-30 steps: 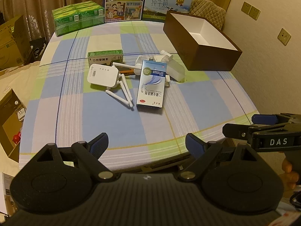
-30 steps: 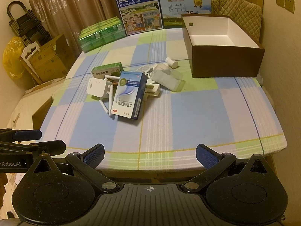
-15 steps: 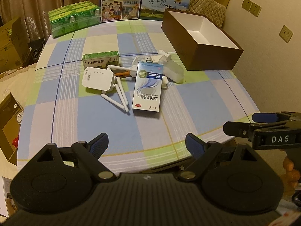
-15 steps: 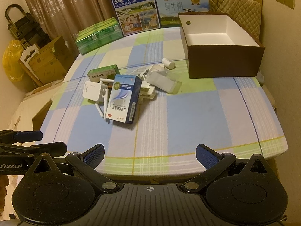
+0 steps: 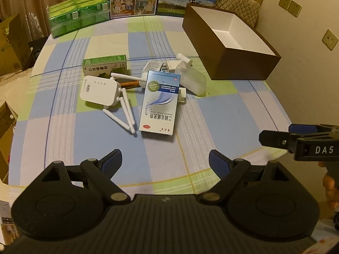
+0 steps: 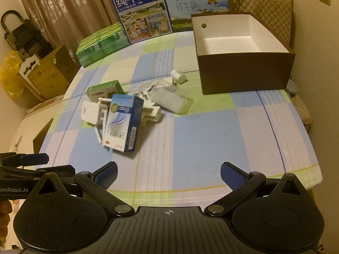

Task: Organize rigid objects
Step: 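Grasp the blue-white medicine box with the left tool while the right tool grasps the clear plastic tray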

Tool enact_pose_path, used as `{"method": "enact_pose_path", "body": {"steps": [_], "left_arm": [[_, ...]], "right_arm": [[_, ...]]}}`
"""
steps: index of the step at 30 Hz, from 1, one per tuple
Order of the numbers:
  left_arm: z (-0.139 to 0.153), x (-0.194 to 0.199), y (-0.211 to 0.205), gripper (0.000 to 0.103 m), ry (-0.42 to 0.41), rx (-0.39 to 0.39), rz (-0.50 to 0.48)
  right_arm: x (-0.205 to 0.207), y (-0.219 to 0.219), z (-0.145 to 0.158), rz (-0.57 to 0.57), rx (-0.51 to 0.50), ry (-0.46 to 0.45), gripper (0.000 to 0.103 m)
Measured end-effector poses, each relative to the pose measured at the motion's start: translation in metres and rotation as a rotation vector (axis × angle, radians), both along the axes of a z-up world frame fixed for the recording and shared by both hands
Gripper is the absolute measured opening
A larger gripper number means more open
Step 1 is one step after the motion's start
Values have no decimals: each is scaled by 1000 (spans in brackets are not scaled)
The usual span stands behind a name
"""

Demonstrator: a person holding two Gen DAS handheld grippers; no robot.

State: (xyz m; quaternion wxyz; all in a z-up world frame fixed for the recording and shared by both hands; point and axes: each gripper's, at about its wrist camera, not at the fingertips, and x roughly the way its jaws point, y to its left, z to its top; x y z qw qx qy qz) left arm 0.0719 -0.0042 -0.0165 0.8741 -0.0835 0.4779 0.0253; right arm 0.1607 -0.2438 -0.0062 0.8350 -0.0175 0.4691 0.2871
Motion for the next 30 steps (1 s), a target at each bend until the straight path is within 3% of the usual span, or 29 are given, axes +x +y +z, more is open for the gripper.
{"method": "enact_pose_path", "body": {"steps": [13, 23, 30], "left_arm": [[-31, 52, -1, 85, 0, -13, 20], [-57, 87, -1, 85, -34, 56, 10], [-73, 111, 1, 79, -40, 71, -3]], "right_arm": [[61, -5, -15, 43, 11, 5, 101], [105, -3, -34, 64, -6, 17, 101], [126, -4, -42, 78, -12, 24, 101]]}}
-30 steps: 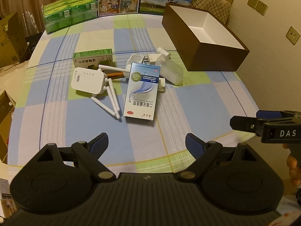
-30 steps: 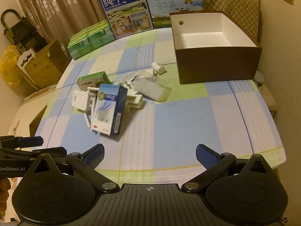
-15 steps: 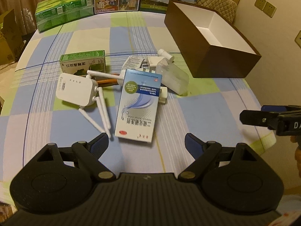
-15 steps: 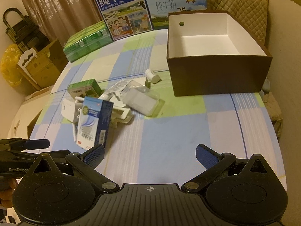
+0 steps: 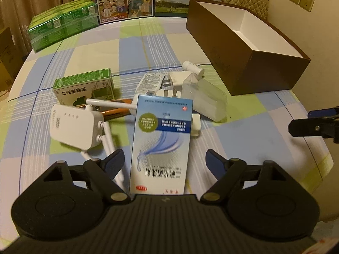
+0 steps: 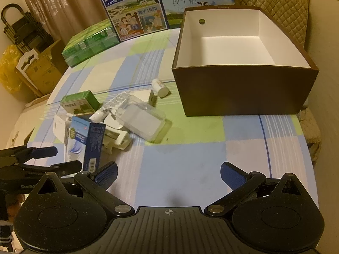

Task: Organize rigid objects
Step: 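Grasp the blue-white medicine box with the left tool while the right tool grasps the clear plastic tray, then carry the medicine box and clear tray over the open brown box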

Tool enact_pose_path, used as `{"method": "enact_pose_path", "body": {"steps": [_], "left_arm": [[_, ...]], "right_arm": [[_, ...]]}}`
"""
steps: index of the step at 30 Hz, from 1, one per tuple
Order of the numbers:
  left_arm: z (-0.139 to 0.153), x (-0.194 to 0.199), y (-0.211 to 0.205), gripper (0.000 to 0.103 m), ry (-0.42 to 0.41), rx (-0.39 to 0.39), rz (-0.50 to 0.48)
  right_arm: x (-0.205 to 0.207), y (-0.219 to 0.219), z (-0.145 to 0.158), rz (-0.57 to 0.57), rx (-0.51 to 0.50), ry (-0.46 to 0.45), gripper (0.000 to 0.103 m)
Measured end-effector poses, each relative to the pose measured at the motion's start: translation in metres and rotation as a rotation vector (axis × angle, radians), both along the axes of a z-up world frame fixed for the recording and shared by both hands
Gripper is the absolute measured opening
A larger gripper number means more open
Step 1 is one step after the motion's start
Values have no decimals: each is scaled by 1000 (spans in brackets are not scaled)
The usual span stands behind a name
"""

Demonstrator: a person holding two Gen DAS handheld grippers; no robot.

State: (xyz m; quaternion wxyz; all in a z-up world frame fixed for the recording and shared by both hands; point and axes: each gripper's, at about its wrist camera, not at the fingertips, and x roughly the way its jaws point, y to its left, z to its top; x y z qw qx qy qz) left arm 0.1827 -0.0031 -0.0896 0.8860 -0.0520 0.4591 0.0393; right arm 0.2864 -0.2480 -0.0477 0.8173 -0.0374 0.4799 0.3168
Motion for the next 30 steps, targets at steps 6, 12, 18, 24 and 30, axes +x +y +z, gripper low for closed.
{"method": "enact_pose_path", "body": {"steps": [6, 12, 18, 24, 30], "left_arm": [[-10, 14, 1, 74, 10, 13, -3], [-16, 21, 4, 69, 11, 10, 22], [-14, 20, 3, 62, -4, 23, 26], [1, 18, 3, 62, -18, 36, 82], [11, 14, 12, 62, -7, 45, 184]], "right_arm": [[13, 0, -4, 14, -4, 1, 101], [25, 2, -6, 37, -8, -5, 101], [34, 14, -4, 108, 1, -50, 100], [41, 34, -10, 247, 16, -108, 91], [47, 63, -26, 462, 15, -199, 81]]}}
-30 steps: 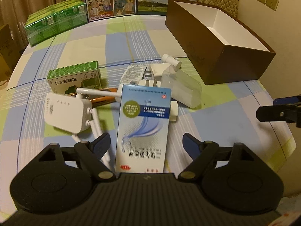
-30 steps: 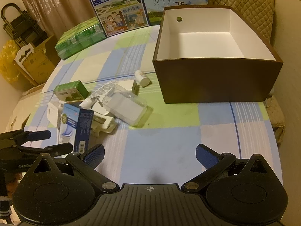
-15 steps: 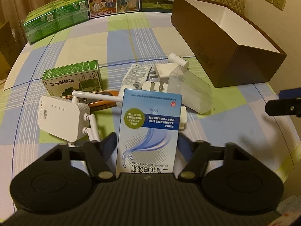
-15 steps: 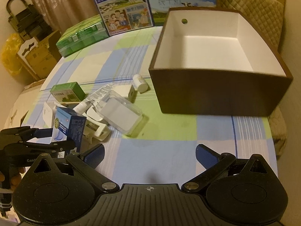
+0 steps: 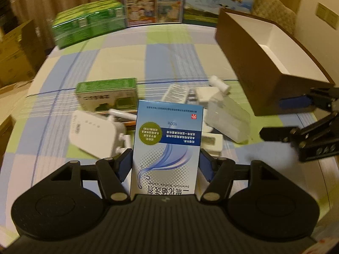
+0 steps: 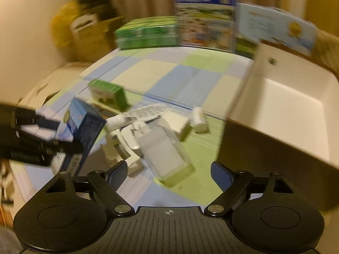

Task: Organize rigid objects
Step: 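Carry the medicine box and clear tray over the open brown box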

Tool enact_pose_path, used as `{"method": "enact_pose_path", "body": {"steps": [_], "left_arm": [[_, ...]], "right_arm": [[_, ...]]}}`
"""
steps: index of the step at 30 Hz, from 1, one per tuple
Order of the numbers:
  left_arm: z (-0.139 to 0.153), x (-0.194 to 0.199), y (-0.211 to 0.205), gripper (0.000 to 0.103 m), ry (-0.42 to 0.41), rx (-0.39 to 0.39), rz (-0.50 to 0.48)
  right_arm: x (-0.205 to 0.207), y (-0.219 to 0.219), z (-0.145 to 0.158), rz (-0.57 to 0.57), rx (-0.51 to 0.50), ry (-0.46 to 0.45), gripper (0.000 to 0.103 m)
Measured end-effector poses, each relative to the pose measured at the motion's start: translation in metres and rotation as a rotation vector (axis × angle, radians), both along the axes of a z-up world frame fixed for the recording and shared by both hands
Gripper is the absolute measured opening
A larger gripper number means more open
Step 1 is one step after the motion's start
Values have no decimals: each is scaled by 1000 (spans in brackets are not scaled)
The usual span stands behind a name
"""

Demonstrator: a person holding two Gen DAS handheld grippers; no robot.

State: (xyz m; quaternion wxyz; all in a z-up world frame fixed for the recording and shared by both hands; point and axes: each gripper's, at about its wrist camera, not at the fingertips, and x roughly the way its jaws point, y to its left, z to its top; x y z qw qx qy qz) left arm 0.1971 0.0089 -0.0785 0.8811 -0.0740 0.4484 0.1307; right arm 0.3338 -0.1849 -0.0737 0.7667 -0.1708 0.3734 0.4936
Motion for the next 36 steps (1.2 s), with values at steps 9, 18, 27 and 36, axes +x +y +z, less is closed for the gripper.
{"method": "enact_pose_path", "body": {"steps": [9, 18, 27, 36], "left_arm": [[6, -9, 8, 62, 5, 7, 116], [5, -14, 11, 62, 17, 13, 169], [5, -11, 11, 62, 20, 13, 161], [3, -13, 11, 62, 20, 2, 154]], "right_arm": [[13, 35, -32, 209, -48, -76, 76], [14, 48, -55, 196, -91, -86, 67], [18, 50, -54, 149, -89, -75, 67], [21, 52, -61, 78, -89, -40, 61]]}}
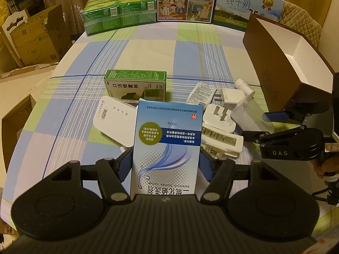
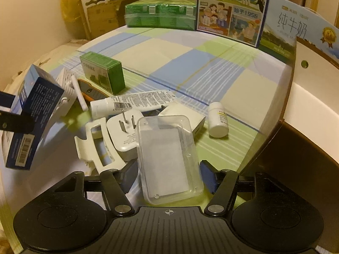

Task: Organize rigid objects
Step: 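Carry the medicine box and clear tray over the open brown box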

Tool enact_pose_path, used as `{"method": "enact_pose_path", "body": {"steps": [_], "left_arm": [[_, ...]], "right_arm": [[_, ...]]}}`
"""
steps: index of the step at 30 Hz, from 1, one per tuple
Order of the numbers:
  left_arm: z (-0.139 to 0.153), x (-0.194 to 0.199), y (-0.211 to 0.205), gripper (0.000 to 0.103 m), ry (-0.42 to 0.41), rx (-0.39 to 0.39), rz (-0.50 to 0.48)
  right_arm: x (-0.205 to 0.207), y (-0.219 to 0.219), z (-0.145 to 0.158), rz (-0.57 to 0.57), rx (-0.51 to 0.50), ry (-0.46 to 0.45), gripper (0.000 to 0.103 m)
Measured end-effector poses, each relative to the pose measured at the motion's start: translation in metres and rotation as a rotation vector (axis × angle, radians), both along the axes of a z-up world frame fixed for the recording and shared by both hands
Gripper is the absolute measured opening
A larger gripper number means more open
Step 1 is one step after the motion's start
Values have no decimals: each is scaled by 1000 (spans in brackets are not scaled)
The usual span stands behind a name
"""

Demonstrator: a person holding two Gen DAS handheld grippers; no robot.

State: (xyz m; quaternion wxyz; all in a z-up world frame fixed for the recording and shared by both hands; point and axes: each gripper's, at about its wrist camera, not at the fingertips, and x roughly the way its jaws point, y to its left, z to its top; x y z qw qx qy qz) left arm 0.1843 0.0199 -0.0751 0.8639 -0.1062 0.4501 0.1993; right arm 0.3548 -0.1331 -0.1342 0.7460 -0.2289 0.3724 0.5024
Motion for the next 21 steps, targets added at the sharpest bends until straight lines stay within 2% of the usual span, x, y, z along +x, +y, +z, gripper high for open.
{"method": "enact_pose_path", "body": {"steps": [8, 21], "left_arm": [[4, 2, 0, 62, -10, -3, -21], [34, 34, -22, 62, -68, -3, -132]], "right_arm": [[-8, -9, 12, -23, -2, 22, 59], [-12, -44, 69, -91, 75, 52, 59]]}}
